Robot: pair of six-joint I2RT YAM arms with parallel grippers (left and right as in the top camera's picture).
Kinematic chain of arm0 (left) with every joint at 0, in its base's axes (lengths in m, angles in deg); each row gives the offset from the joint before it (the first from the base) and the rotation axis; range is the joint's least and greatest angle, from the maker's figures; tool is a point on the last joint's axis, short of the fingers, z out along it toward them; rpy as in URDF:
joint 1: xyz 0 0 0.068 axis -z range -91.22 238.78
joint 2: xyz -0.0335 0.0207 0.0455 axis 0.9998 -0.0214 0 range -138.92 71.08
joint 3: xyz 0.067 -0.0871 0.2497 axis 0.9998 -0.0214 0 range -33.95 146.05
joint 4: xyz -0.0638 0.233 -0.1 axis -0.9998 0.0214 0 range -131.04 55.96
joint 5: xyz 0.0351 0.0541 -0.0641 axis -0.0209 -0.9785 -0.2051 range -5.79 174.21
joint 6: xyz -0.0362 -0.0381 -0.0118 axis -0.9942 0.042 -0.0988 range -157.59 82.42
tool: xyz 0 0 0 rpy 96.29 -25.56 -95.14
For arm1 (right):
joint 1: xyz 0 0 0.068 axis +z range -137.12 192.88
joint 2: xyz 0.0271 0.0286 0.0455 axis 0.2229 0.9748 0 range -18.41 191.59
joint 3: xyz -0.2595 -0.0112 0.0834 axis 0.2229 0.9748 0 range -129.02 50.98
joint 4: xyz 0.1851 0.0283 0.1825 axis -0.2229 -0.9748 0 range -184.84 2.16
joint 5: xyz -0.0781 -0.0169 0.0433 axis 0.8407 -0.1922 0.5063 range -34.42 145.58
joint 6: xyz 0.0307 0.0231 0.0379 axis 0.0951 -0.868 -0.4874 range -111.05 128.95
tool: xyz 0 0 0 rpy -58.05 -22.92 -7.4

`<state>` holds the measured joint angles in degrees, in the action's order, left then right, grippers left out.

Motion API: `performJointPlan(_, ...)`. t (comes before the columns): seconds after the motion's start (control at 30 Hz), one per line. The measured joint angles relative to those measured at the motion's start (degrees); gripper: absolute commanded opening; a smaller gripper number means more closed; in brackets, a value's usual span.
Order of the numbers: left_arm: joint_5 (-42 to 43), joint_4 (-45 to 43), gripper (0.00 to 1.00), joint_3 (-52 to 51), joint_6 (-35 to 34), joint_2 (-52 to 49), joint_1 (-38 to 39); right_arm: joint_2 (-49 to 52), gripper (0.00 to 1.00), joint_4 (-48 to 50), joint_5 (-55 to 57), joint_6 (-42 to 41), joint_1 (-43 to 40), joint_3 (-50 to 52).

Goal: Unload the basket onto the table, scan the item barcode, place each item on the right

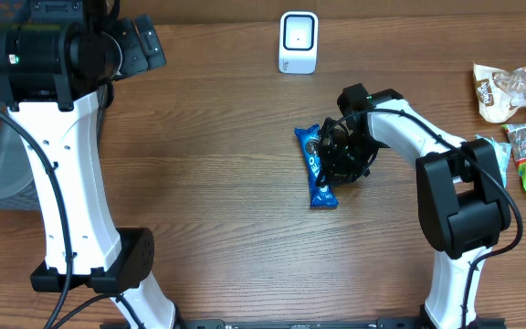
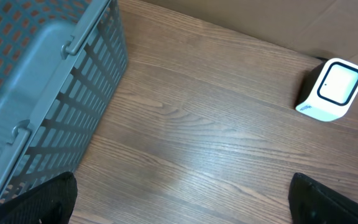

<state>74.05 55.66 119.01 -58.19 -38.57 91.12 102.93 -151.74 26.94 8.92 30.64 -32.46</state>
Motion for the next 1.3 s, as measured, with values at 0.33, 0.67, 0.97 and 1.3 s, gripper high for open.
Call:
performJointPlan(0.33,0.0,0.0,1.00,0.0,0.0,0.0,0.0,0.0,0.04,-8.7,23.6,-8.0,1.8,-7.2)
performJointPlan(0.67,0.0,0.0,1.00,0.0,0.0,0.0,0.0,0.0,0.38,-13.6,60.2,-24.4,18.3,-8.9)
performJointPlan(0.97,0.0,0.0,1.00,0.0,0.0,0.0,0.0,0.3,0.82,-18.6,69.7,-26.6,26.4,-8.9)
performJointPlan(1.3,0.0,0.0,1.00,0.0,0.0,0.0,0.0,0.3,0.61,-12.1,64.4,-22.3,24.5,-13.2)
